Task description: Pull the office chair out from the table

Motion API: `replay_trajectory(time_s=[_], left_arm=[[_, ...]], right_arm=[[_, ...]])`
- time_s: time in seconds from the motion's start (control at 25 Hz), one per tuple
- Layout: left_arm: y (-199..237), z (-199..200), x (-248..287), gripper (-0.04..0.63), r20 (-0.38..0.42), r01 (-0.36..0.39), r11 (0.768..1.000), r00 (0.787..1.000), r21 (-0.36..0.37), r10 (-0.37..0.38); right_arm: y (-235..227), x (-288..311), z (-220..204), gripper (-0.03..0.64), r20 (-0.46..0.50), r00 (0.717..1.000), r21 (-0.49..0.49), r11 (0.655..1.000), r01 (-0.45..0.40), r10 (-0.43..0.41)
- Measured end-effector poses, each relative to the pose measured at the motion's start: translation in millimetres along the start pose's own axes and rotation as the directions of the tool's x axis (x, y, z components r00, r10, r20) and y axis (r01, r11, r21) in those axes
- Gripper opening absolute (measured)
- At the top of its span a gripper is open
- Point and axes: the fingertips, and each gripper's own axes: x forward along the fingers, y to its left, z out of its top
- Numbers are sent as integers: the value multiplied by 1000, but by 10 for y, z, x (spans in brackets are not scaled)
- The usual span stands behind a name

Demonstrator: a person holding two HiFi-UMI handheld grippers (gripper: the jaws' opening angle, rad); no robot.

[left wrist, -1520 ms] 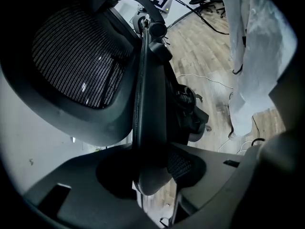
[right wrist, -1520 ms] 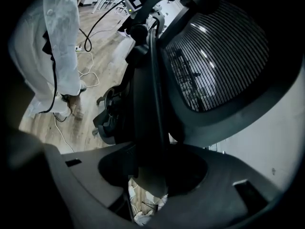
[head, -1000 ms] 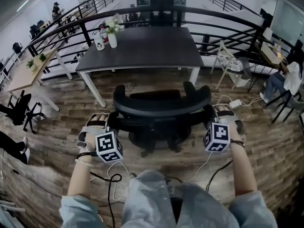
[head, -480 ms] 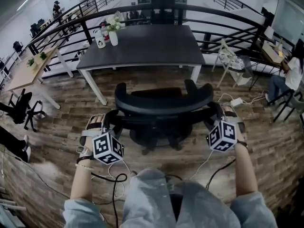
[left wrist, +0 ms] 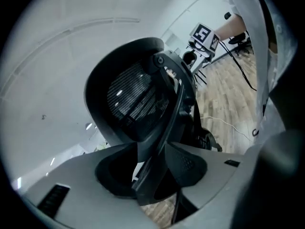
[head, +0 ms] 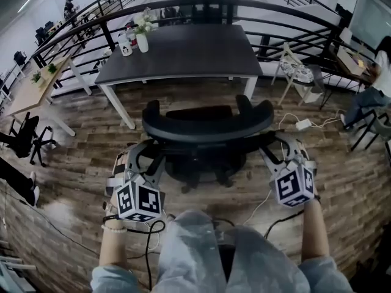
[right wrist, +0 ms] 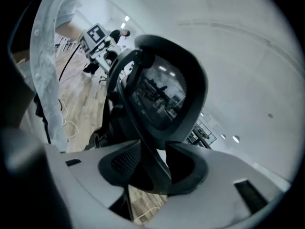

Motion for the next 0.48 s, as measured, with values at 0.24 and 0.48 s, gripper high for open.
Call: replay_trajectory(time_s=[0.24, 0.48], left_arm=[[3, 389, -152, 144, 126, -25, 983, 991, -181, 48], [-81, 542, -257, 69, 170, -39, 960, 981, -278, 89]], right_arm=[[76, -237, 431, 44, 136, 988, 141, 989, 52, -72], [261, -315, 616, 6, 212, 968, 300, 952, 63, -131]])
